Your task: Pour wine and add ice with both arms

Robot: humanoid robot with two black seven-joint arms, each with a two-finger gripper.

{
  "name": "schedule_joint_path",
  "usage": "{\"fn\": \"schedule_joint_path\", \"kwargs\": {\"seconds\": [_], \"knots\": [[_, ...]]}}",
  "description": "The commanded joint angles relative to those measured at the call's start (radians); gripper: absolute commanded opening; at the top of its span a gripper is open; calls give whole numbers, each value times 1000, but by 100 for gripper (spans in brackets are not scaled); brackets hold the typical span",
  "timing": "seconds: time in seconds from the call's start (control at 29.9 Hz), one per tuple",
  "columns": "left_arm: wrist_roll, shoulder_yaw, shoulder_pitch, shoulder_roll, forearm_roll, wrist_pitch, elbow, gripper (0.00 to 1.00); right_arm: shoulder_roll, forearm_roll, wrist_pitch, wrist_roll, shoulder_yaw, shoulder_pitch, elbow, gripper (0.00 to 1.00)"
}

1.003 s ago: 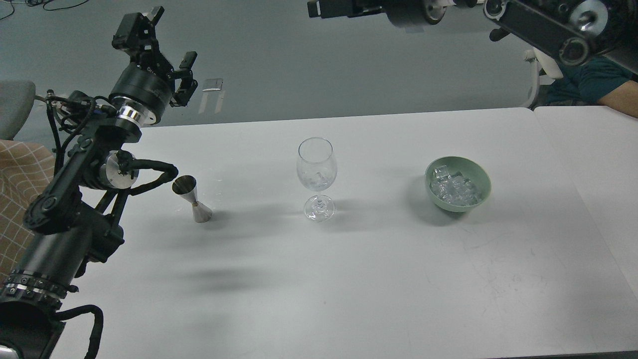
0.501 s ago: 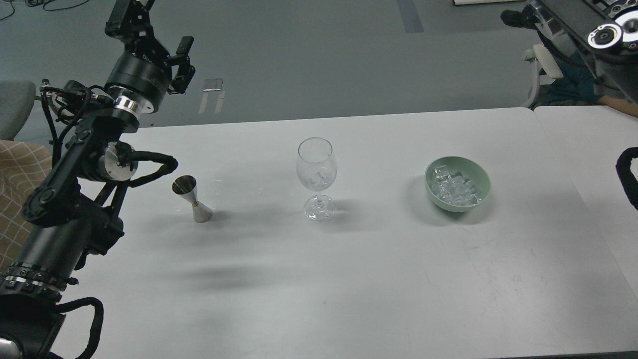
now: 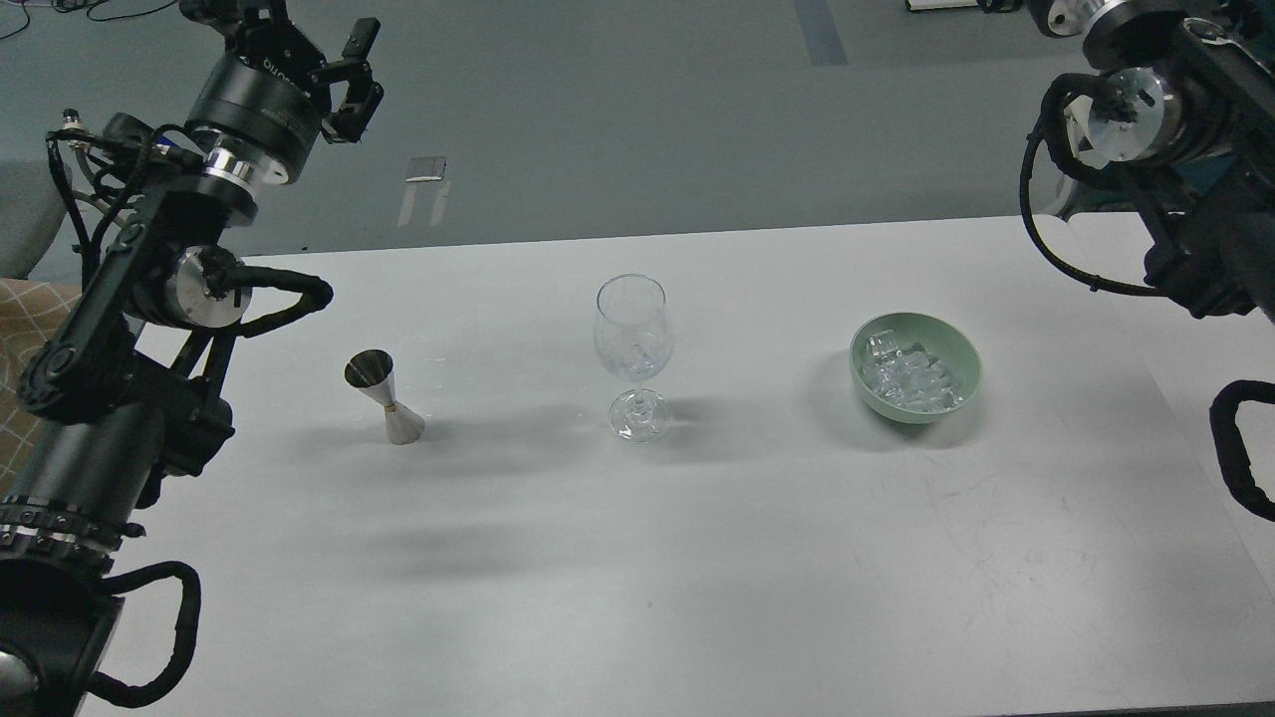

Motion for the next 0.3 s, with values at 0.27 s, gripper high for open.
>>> {"fn": "schedule_joint_path", "kwargs": {"seconds": [0.27], "knots": [[5,-4,-16,-31,-87,2,35,98,-9,141,217,52,58,-78,0,100]]}}
